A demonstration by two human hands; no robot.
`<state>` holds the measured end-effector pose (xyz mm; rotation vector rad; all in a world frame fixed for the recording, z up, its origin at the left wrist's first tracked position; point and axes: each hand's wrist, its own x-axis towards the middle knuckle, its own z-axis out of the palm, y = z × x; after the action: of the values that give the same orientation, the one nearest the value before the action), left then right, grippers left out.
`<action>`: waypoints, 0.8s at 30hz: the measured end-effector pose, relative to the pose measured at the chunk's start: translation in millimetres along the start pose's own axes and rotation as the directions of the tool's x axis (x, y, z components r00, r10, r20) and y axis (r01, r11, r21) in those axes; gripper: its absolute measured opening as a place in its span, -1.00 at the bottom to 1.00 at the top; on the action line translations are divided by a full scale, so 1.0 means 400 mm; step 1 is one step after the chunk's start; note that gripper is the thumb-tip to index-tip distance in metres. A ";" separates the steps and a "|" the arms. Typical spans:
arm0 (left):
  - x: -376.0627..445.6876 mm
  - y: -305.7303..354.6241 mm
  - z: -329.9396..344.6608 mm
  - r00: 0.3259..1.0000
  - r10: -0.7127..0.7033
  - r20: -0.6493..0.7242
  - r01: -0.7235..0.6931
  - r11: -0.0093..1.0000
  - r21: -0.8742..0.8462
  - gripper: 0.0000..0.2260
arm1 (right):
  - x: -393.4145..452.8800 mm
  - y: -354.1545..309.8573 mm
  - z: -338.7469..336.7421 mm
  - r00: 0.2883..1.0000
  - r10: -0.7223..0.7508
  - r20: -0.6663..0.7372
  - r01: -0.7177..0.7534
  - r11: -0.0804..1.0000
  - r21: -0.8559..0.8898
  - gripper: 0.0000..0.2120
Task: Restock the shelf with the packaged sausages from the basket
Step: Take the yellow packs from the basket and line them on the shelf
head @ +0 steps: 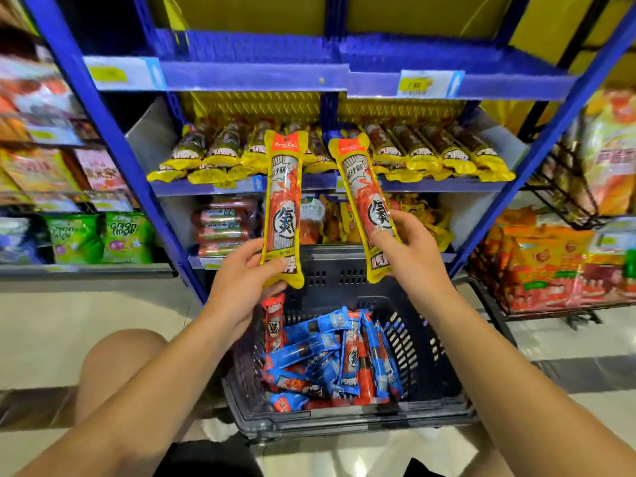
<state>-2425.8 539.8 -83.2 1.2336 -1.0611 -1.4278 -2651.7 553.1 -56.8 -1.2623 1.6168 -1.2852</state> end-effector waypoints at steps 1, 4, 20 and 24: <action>0.012 0.021 -0.009 1.000 0.020 -0.022 -0.020 1.000 0.010 -0.81 | 0.013 -0.010 0.011 1.000 -0.009 0.002 0.009 1.000 -0.012 -0.70; 0.052 0.086 -0.046 0.994 0.074 -0.082 -0.071 0.997 0.042 -0.85 | 0.047 -0.040 0.047 1.000 -0.028 0.003 0.028 0.999 -0.031 -0.70; 0.302 0.257 -0.128 0.943 0.191 -0.271 -0.073 0.917 0.392 -0.50 | 0.116 -0.086 0.137 0.999 -0.023 0.033 0.023 0.999 -0.026 -0.71; 0.304 0.258 -0.117 0.897 0.296 -0.327 -0.074 0.831 0.551 -0.47 | 0.124 -0.084 0.143 0.998 -0.023 0.057 0.025 0.999 -0.036 -0.71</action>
<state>-2374.3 399.8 -10.0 1.6698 -1.2819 -0.6869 -2603.7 488.6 -37.0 -1.3326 1.5969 -1.2287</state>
